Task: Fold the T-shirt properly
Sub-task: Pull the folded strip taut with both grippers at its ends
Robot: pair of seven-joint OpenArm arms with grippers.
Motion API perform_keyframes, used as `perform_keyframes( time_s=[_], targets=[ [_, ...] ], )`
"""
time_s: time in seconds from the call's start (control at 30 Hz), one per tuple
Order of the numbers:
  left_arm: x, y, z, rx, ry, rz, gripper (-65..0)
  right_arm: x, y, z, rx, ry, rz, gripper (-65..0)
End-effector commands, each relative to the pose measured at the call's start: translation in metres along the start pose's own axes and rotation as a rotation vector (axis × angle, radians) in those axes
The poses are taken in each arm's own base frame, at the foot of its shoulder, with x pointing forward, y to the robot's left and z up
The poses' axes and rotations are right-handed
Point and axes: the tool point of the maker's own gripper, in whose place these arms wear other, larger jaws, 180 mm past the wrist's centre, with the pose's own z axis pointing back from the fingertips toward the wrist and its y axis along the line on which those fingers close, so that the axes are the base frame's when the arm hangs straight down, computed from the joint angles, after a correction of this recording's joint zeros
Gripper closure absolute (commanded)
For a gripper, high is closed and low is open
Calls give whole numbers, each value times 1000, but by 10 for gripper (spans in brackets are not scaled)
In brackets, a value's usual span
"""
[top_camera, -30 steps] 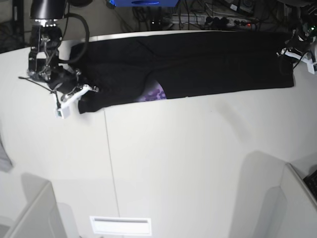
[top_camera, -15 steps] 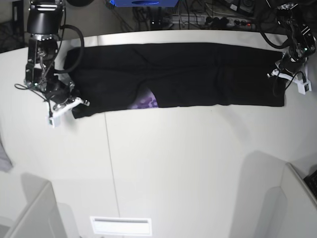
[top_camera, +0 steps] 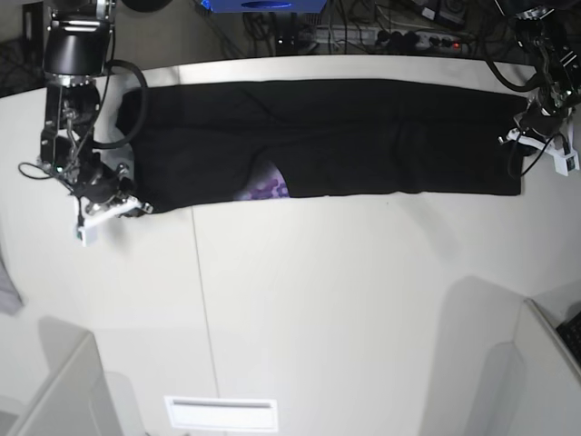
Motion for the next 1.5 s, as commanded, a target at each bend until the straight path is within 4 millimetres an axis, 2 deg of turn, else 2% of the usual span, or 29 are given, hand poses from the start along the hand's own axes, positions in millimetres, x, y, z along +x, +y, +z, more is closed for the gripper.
perform_keyframes(
  time_s=[0.0,0.07,0.2,0.3,0.43,0.53,0.6,0.7,0.8,0.9,0.93,0.97,1.03,1.13,1.37,1.47],
  targets=[
    [16,3,4,2,-43,-17,0,16,-4,5,-8,-39,6,0],
    [18,2,5,0,-48,-21,0,17,-9,6,-21,-37,5,0],
    [21,5,13,10,-66,-33,0,22,-5,9,-12,-52,14,0],
    [41,27,39,65,-146,-26,0,29,9,23,17,-100,51,0],
    [65,40,74,121,-242,-57,0,40,41,52,76,-190,139,0],
    [69,46,92,150,-267,-84,0,41,58,67,108,-224,179,0],
    [68,45,97,130,-274,-65,0,40,64,71,121,-230,193,0],
    [65,34,100,31,-284,-52,-2,33,67,69,130,-220,178,0],
    [57,25,94,-54,-270,-76,-276,28,69,67,136,-212,172,0],
    [43,28,84,-80,-229,-72,-555,20,66,66,133,-193,167,0],
    [39,30,80,-85,-221,-63,-625,19,66,66,133,-192,166,0],
    [37,33,75,-90,-215,-45,-650,19,65,66,131,-191,167,0],
    [27,42,63,-92,-187,7,-650,13,63,65,126,-179,166,0],
    [22,42,52,-115,-175,33,-650,10,61,65,123,-172,165,0],
    [5,7,24,-208,-98,19,-650,3,60,66,122,-160,162,0],
    [-8,9,13,-213,-59,58,-650,0,58,66,119,-152,161,0]
  ],
)
